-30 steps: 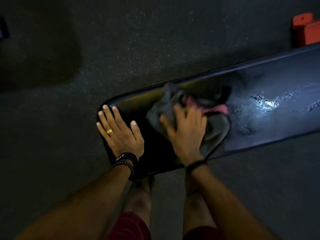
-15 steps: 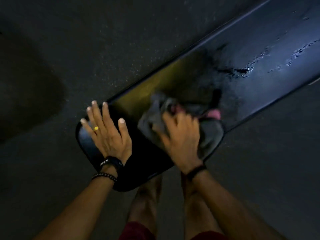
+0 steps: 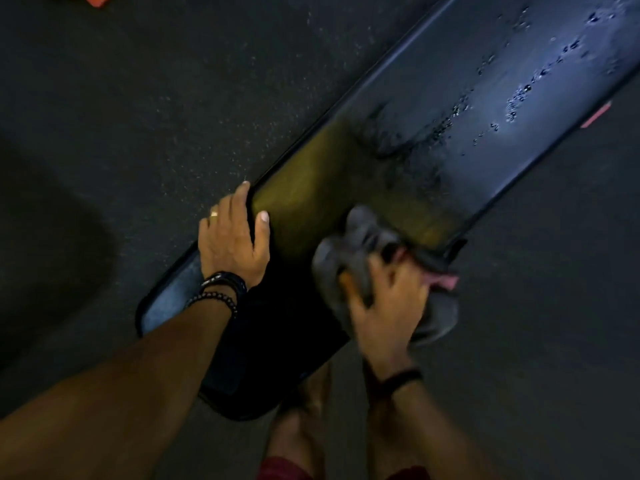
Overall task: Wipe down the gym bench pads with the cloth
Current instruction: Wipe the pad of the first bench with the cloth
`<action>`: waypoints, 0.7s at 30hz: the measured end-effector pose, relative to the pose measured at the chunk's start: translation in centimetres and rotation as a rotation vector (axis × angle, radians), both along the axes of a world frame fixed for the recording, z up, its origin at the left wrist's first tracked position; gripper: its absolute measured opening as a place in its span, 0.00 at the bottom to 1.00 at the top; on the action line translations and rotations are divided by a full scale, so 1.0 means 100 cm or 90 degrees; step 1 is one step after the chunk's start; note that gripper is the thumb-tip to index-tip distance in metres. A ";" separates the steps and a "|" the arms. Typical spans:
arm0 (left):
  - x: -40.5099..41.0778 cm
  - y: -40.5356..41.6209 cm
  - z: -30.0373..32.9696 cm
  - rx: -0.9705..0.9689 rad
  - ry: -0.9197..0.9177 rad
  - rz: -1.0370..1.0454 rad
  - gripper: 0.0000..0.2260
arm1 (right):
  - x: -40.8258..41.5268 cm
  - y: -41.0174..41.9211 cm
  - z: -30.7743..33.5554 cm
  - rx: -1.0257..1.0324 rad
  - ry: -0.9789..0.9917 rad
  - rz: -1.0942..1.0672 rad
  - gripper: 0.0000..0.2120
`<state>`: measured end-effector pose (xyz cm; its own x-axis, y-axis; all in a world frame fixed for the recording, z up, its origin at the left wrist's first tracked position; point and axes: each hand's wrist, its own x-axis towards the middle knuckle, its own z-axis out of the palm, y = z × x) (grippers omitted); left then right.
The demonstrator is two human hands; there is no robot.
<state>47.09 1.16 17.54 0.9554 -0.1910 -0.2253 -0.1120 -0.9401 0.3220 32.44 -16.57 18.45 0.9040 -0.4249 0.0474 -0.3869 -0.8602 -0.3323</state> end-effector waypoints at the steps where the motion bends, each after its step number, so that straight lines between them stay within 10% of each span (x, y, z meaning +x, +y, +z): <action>1: 0.001 0.000 0.000 -0.001 0.008 0.004 0.27 | -0.023 0.016 0.004 0.024 0.042 0.045 0.19; 5: 0.001 -0.003 0.003 -0.005 0.016 0.009 0.27 | -0.001 -0.034 0.004 0.030 0.046 0.104 0.18; 10: 0.000 -0.002 0.002 0.006 0.030 0.010 0.27 | 0.109 -0.124 -0.006 0.037 -0.179 -0.468 0.23; 17: 0.001 -0.004 0.004 0.015 0.036 0.009 0.27 | -0.025 0.053 0.019 0.318 -0.018 -0.442 0.28; 21: 0.002 -0.005 0.002 0.021 0.033 0.010 0.27 | 0.010 0.023 0.008 0.275 -0.174 -0.505 0.24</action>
<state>47.27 0.63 17.78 0.9453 -0.1674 -0.2800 -0.0808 -0.9517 0.2963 33.39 -14.30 19.23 0.3236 -0.9418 -0.0908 -0.6685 -0.1596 -0.7264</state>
